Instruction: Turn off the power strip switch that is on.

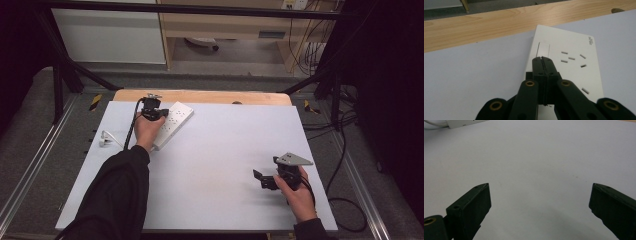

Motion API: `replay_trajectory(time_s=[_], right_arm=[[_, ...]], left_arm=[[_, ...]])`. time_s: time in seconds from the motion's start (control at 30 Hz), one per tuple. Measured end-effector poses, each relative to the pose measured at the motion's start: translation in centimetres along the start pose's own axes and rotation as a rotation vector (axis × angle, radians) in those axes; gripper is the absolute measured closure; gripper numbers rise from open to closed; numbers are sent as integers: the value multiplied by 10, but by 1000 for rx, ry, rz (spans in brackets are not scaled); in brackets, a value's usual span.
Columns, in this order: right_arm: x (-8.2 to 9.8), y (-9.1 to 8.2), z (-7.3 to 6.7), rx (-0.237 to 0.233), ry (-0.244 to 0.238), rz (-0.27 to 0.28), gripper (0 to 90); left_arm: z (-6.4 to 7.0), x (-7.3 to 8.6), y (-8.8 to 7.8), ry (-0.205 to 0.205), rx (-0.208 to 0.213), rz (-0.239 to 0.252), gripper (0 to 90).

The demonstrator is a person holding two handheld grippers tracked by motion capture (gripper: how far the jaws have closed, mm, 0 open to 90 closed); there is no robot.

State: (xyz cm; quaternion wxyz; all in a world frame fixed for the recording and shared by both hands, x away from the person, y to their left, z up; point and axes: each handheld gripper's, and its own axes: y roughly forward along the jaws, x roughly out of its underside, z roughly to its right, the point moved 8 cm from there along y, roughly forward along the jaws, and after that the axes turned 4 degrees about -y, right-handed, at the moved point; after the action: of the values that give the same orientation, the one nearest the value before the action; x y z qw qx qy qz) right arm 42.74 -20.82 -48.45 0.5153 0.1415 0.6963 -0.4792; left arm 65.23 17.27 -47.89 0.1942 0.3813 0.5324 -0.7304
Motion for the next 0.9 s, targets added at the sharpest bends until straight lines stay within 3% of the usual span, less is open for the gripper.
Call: replay_trajectory(time_s=[0.9], right_arm=[[1,1,-2,-9,-7,-7,44]], left_arm=[[0,0,4,-16,0,-9,900]])
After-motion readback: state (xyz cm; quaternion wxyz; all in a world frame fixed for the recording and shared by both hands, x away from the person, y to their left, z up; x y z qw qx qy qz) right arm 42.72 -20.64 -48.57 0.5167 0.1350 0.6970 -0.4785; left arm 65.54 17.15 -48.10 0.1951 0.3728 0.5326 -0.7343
